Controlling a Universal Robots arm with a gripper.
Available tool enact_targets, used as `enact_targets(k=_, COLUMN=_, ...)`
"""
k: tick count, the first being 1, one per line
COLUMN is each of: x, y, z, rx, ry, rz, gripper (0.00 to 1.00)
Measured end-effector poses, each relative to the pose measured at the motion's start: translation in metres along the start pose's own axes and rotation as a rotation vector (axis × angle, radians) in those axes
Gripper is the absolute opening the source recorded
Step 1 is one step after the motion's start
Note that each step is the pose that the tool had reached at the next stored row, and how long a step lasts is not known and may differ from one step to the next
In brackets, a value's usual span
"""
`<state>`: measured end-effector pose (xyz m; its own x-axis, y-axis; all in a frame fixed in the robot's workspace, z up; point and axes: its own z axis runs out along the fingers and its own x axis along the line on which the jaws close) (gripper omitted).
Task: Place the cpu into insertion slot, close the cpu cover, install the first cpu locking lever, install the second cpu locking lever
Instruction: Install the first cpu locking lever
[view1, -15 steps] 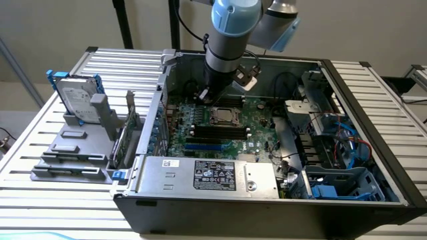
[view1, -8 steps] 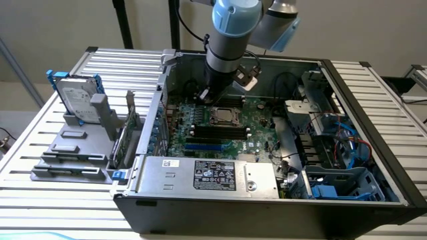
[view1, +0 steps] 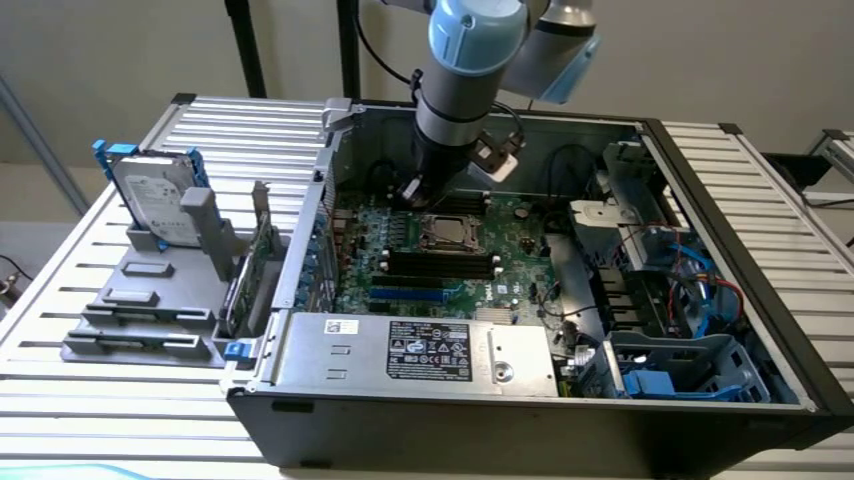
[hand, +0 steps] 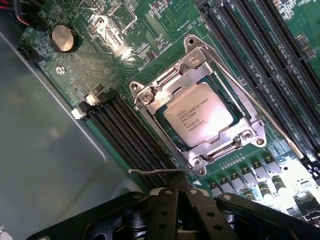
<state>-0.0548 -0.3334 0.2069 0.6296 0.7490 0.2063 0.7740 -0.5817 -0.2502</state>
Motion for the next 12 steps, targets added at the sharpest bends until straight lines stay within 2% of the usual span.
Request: enact_targets(k=12, x=0.0078, y=0.0108, z=0.0015, rx=0.0003, ry=-0.0003, rz=-0.001, gripper=0.11)
